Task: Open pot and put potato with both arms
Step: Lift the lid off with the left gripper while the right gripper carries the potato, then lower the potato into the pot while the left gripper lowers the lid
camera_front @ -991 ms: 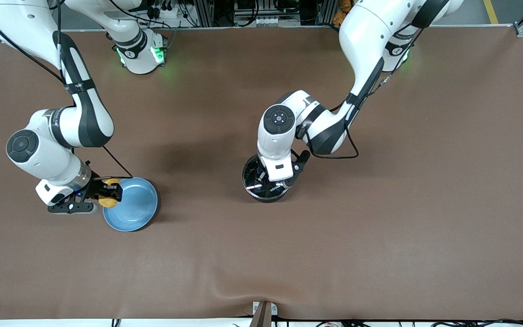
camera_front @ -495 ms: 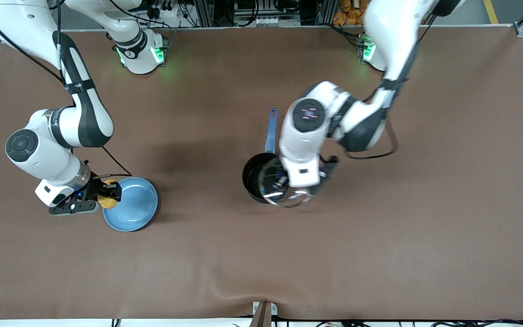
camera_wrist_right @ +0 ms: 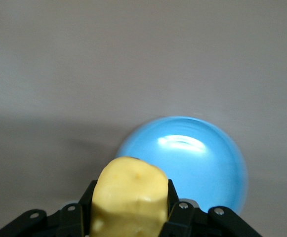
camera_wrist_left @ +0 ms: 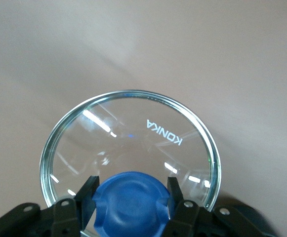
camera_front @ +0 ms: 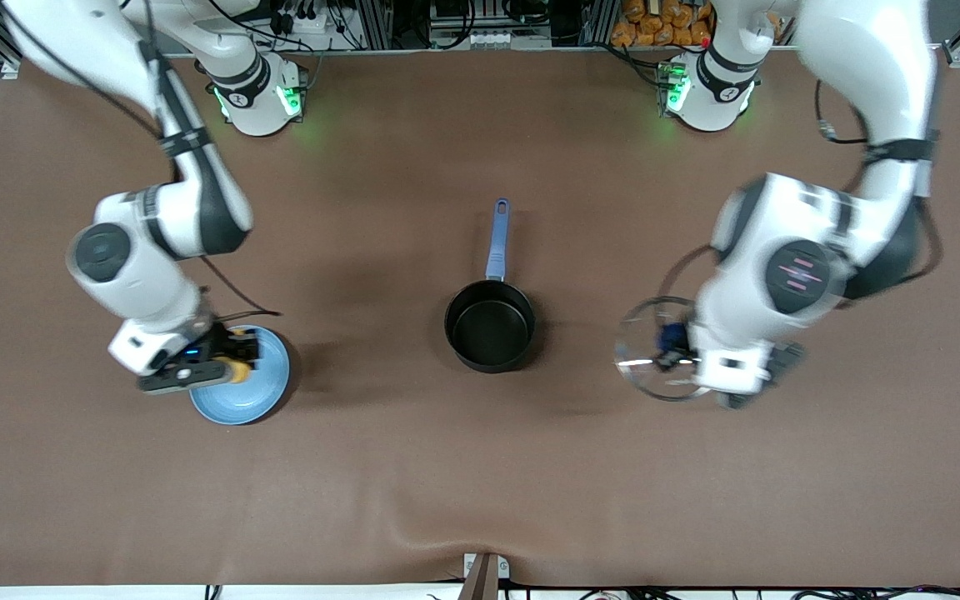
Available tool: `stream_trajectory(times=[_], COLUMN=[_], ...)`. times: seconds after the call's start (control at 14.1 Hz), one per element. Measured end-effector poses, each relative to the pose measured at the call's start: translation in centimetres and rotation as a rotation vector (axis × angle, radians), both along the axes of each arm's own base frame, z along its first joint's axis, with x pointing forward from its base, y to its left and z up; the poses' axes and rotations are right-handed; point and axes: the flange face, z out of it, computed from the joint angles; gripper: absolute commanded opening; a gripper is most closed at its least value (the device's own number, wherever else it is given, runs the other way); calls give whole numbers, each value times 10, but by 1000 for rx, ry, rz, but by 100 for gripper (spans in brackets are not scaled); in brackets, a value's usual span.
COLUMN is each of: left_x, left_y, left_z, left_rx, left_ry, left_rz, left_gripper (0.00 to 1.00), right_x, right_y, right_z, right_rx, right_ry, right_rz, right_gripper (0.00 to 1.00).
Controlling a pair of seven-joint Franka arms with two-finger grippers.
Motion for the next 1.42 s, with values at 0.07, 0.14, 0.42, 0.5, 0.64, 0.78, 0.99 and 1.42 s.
stream_trajectory(times=[0.07, 0.14, 0.42, 0.5, 0.64, 0.78, 0.99, 1.42], left_x=[3, 4, -8, -14, -25, -38, -51, -52], left_y=[39, 73, 153, 169, 199, 224, 241, 204], left_z=[-13, -26, -76, -88, -114, -138, -151, -158], left_rx=[-6, -15, -50, -56, -68, -86, -168, -192], left_ry=[28, 49, 55, 49, 23, -12, -58, -87], left_rz=[-43, -76, -186, -207, -252, -299, -340, -400], left_gripper=[0, 0, 0, 0, 0, 0, 0, 0], right_x=[-6, -14, -37, -41, -46, -52, -68, -80], right_y=[40, 79, 208, 236, 280, 314, 353, 380], right_z=[9, 19, 44, 41, 23, 2, -30, -101], right_rx=[14, 24, 34, 40, 52, 47, 21, 24], right_ry=[-4, 4, 61, 64, 62, 52, 25, 3], right_rz=[-28, -63, -198, -227, -265, -284, -276, -238], right_gripper=[0, 0, 0, 0, 0, 0, 0, 0])
